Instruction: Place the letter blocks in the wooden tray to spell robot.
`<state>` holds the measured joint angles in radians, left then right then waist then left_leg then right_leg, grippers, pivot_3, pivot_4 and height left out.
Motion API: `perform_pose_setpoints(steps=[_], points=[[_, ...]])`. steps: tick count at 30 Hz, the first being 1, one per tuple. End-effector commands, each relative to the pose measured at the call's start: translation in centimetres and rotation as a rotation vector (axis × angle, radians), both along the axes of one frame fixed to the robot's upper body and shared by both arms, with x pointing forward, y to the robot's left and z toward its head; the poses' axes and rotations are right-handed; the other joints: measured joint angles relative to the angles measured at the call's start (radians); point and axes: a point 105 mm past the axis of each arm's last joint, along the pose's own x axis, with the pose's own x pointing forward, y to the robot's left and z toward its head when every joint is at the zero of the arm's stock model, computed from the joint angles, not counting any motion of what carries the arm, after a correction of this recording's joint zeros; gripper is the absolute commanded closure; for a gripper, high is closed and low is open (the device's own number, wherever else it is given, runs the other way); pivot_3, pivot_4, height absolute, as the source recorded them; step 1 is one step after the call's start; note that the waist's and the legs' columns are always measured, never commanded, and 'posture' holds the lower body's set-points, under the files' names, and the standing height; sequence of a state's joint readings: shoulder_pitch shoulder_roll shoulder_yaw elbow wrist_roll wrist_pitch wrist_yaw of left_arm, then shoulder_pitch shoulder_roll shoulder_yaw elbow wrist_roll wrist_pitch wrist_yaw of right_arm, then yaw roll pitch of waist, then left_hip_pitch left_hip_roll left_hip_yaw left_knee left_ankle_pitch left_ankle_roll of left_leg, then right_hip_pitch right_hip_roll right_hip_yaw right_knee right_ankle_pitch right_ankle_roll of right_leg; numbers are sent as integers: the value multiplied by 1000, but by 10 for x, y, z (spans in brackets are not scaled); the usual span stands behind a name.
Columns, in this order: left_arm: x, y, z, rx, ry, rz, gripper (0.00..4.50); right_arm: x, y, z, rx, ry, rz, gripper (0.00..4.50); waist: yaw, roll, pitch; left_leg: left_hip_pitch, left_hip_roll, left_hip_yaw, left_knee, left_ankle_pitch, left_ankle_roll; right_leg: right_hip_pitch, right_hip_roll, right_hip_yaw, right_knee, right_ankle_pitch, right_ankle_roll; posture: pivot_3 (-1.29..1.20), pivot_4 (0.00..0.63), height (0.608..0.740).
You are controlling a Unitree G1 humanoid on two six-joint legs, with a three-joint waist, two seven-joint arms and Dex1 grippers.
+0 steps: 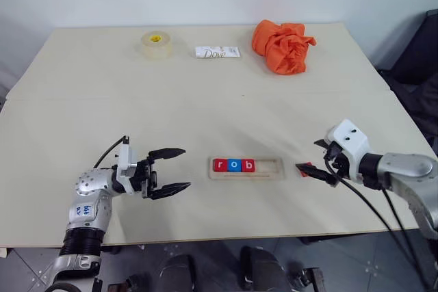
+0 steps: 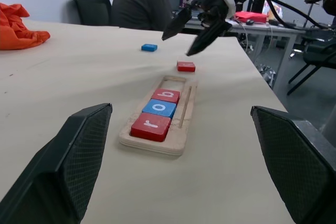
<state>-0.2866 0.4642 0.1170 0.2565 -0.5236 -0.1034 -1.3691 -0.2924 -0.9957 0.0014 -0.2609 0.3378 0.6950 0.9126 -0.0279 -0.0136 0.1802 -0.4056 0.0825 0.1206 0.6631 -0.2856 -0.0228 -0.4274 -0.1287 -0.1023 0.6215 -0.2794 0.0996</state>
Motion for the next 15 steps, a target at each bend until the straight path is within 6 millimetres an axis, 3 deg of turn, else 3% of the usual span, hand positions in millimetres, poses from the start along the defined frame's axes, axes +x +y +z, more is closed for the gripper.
perform_pose_setpoints(steps=[1, 7, 15], points=[[-4, -1, 5, -12, -34, 10, 0, 4, -5, -1, -75, 19, 118, 25, -1, 0, 0, 0, 0, 0, 0, 0, 0, 0, 0, 0, 0, 0, 0, 0, 150, 740], [-11, 1, 2, -16, -30, 43, 0, 15, -14, -12, -239, 40, 308, 25, -1, 0, 0, 0, 0, 2, 1, 1, -1, 0, 0, 1, 0, 0, 1, 0, 150, 740], [-19, 1, 1, -22, -29, 81, 0, 20, -15, -21, -284, 99, 433, 25, 2, 0, 0, 0, 0, 2, 2, 1, -2, 0, -1, 1, 0, 1, 1, 0, 150, 740]])
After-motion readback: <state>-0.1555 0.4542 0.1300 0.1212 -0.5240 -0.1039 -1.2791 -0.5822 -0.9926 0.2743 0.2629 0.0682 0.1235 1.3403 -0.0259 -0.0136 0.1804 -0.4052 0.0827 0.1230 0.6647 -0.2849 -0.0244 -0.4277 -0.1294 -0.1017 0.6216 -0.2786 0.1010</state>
